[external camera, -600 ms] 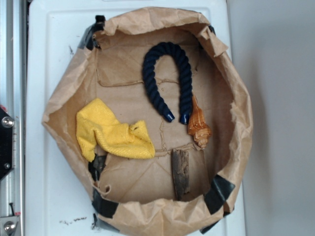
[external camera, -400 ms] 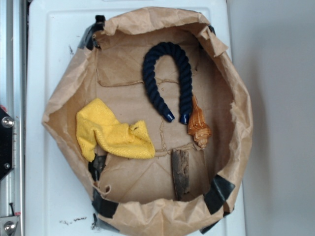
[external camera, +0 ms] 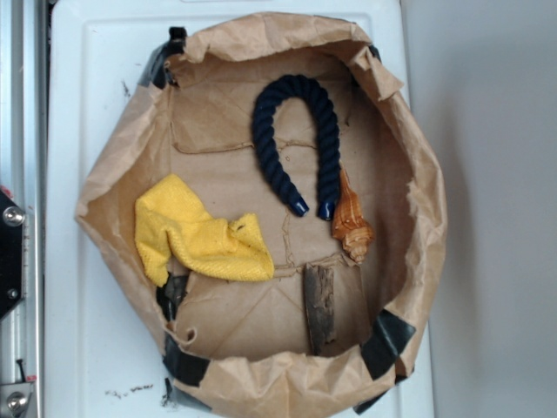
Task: Grab the blue rope.
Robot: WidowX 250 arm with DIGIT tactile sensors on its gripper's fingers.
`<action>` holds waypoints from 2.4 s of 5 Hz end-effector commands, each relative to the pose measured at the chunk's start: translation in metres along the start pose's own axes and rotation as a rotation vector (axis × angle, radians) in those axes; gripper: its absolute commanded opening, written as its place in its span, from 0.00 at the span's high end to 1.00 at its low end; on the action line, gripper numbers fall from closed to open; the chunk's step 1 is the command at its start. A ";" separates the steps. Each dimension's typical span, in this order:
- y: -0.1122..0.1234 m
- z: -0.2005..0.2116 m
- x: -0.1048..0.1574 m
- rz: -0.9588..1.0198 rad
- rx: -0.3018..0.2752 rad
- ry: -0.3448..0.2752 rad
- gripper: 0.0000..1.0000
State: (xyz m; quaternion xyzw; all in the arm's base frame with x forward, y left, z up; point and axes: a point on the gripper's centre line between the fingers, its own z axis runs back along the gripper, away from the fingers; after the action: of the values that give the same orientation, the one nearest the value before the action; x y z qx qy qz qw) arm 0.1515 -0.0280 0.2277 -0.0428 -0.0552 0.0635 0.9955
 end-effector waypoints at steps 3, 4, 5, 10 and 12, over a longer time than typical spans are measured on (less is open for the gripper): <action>0.054 -0.091 0.100 0.612 0.062 -0.023 0.00; 0.072 -0.094 0.103 0.600 0.072 0.064 0.00; 0.072 -0.094 0.103 0.600 0.072 0.064 0.00; 0.105 -0.147 0.109 0.718 0.064 -0.016 0.00; 0.122 -0.141 0.091 0.823 0.065 -0.026 0.00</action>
State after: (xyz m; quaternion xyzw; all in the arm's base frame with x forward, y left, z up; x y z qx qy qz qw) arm 0.2459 0.0771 0.0723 -0.0256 -0.0141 0.4446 0.8952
